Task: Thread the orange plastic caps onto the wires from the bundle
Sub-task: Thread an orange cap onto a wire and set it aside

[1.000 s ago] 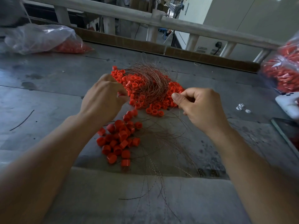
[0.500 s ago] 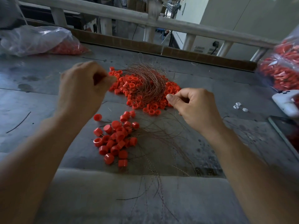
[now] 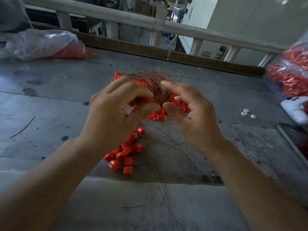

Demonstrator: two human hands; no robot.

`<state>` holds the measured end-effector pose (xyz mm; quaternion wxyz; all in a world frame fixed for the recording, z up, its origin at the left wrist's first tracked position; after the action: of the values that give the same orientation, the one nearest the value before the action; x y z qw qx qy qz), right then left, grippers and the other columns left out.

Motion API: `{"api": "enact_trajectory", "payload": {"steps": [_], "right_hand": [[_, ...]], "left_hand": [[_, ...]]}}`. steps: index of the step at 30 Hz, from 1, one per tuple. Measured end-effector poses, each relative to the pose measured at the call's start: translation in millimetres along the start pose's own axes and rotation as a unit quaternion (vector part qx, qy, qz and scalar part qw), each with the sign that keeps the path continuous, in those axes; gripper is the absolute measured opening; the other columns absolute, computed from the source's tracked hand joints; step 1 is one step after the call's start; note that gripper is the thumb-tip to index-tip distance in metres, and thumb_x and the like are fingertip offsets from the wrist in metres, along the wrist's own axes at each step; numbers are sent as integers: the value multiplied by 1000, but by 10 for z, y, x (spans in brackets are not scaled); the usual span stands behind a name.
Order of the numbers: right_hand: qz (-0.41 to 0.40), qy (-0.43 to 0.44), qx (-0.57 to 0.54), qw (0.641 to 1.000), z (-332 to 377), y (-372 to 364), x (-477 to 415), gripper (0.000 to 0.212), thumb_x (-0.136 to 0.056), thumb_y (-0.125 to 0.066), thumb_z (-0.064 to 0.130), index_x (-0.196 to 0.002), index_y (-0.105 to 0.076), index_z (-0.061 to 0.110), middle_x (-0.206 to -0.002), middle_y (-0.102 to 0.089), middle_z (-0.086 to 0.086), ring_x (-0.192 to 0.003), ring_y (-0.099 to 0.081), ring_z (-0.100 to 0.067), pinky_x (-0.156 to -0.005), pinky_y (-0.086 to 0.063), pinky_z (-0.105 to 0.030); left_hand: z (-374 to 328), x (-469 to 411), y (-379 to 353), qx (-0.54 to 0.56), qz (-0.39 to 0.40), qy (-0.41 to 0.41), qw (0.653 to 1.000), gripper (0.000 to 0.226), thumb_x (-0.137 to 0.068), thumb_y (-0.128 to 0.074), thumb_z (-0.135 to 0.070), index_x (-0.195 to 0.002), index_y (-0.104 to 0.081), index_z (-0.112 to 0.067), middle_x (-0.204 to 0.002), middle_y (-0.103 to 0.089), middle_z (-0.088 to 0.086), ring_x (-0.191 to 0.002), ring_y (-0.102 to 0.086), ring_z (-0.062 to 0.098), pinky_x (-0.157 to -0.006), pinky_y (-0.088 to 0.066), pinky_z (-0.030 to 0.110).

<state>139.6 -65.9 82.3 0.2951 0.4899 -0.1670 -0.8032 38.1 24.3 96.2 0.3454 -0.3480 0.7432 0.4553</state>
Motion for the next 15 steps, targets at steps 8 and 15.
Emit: {"api": "enact_trajectory", "payload": {"steps": [8, 15], "right_hand": [[54, -40, -81, 994, -55, -114, 36, 13, -82, -59, 11, -92, -67, 7, -102, -66, -1, -101, -61, -15, -88, -48, -34], [-130, -12, -141, 981, -85, 357, -56, 21, -88, -54, 5, -87, -50, 25, -85, -63, 1, -83, -64, -10, -75, -49, -19]], "left_hand": [[-141, 60, -125, 40, 46, -51, 997, 20, -79, -64, -22, -86, -68, -3, -87, -57, -2, -77, -55, 7, -71, -47, 17], [72, 51, -154, 100, 43, 74, 991, 31, -74, -71, -23, -101, -56, -30, -90, -57, -23, -80, -58, 0, -74, -47, 8]]}}
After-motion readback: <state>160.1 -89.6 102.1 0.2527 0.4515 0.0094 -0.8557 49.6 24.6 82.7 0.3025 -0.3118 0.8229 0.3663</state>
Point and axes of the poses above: each hand's wrist, its own x-axis away from the middle knuckle, its own y-axis out of the back of the hand, z = x × y, the point moved 8 cm from there along -x, towards the middle knuckle
